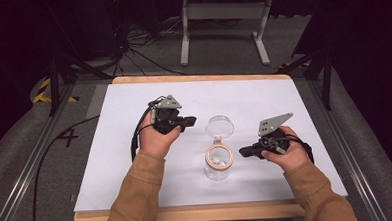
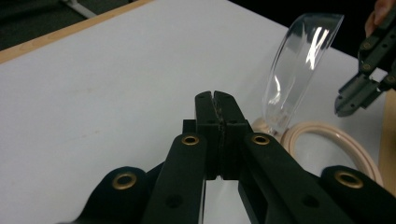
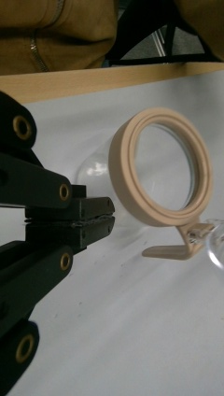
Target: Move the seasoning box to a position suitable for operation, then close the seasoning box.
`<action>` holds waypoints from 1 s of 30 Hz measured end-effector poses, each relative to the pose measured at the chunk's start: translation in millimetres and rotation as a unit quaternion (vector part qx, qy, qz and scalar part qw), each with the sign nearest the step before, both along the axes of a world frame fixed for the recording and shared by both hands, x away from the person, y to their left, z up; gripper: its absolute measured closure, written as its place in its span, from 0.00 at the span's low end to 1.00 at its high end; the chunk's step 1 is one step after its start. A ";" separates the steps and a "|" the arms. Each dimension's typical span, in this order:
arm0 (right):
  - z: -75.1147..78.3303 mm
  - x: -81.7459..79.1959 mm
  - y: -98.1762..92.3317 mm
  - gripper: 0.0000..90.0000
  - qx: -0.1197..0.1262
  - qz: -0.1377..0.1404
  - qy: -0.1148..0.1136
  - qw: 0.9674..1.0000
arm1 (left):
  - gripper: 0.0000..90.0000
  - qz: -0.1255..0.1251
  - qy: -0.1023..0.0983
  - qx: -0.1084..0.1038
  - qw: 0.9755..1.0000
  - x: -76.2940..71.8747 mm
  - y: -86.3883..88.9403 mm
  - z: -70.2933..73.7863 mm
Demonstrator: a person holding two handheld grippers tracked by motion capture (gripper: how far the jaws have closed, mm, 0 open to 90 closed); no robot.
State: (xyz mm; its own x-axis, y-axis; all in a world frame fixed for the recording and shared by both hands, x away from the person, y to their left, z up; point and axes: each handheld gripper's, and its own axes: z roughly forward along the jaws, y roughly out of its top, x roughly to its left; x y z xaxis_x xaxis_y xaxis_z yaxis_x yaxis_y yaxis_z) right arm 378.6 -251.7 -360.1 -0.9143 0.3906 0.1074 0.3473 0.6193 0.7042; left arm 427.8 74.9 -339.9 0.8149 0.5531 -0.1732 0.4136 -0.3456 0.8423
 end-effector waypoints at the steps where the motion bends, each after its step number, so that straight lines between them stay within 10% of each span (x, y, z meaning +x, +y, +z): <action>1: 2.1 -2.2 0.1 1.00 0.006 0.000 -0.002 1.000 | 1.00 0.003 -0.005 0.001 1.000 0.9 -2.1 -0.6; 30: 11.9 -15.4 26.1 1.00 0.098 -0.018 -0.014 0.995 | 0.95 -0.043 -0.010 0.032 0.999 -6.2 -25.7 -5.9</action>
